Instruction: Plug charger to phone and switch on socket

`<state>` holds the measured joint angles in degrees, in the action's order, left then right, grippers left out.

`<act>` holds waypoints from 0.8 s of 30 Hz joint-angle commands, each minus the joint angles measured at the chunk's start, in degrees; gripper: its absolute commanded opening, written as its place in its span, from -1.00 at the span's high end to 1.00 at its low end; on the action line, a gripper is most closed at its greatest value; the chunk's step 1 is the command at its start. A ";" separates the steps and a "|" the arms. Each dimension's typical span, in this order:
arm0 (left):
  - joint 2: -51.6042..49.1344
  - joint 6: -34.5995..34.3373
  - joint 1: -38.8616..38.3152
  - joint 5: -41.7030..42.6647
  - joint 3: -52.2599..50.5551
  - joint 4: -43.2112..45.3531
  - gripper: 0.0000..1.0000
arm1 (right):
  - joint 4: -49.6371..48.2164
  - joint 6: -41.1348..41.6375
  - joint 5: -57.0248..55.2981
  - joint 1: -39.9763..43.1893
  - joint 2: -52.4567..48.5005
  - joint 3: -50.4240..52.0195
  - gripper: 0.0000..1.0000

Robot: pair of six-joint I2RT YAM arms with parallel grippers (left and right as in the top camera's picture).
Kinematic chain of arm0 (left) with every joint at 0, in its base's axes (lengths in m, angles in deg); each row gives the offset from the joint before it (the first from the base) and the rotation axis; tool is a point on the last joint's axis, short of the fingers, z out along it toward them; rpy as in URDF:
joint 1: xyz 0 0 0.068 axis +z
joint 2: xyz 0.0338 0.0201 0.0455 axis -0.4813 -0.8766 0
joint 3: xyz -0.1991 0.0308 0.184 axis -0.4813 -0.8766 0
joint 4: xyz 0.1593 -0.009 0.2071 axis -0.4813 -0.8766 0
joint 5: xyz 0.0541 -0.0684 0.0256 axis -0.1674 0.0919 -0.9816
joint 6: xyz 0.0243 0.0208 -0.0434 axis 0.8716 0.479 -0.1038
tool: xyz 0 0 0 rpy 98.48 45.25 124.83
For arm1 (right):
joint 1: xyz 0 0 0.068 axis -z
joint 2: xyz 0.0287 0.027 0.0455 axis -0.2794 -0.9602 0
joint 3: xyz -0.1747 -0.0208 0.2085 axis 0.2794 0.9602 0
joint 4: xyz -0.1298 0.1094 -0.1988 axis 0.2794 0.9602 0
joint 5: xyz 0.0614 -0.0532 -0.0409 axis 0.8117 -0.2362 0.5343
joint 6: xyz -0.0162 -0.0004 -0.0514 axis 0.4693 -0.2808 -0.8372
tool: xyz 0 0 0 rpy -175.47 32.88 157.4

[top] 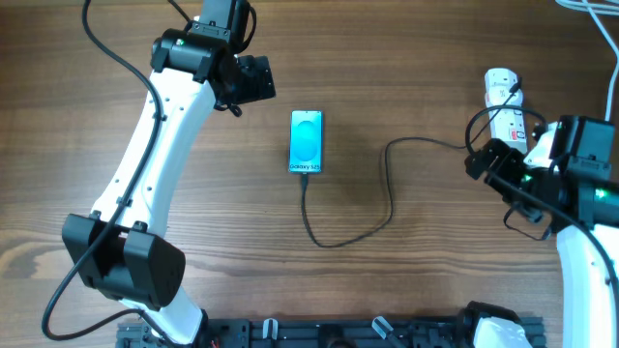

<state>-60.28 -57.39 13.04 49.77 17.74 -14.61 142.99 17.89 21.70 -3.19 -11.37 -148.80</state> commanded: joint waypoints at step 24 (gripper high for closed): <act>-0.50 -0.74 0.24 -0.70 -0.28 0.15 -1.00 | -40.68 -13.05 -2.08 -14.73 43.30 29.90 -0.99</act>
<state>-60.28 -57.41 13.04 49.59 17.74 -14.59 103.89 9.54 20.56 -17.59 26.84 -120.34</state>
